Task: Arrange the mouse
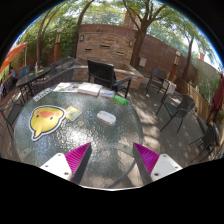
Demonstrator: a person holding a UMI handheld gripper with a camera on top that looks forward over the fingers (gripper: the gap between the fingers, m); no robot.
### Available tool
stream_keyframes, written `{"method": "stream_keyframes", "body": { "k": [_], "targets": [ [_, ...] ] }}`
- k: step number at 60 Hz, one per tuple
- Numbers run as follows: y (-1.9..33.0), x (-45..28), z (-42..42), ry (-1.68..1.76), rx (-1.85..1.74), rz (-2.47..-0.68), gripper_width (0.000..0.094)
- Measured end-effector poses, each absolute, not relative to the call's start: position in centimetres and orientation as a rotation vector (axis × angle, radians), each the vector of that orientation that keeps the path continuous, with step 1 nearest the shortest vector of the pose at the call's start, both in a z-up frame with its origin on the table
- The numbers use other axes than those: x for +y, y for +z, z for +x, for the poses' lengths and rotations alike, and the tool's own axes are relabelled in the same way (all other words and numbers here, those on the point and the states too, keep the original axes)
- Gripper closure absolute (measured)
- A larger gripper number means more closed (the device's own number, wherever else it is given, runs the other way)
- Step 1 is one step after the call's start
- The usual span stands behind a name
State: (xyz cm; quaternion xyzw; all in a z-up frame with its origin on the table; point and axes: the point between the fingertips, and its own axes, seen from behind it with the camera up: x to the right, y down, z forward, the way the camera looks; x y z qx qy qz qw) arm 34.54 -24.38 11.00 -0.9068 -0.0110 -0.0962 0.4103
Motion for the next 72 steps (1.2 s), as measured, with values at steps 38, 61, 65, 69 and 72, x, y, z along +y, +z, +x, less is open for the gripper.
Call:
{"method": "stream_keyframes", "body": {
  "k": [38, 61, 65, 69, 72],
  "targets": [
    [-1.2, -0.2, 37.8, -0.06, -0.208, -2.251, 0.0085],
    [-1.6, 1.1, 36.4, 0.023, -0.161, -2.255, 0.05],
    [-1.4, 1.0, 36.4, 0.014, -0.136, -2.268, 0.0543],
    [-1.0, 0.7, 36.4, 0.0, -0.099, -2.269, 0.0564],
    [-0.1, 0.5, 36.6, -0.03, -0.082, -2.258, 0.0564]
  ]
}}
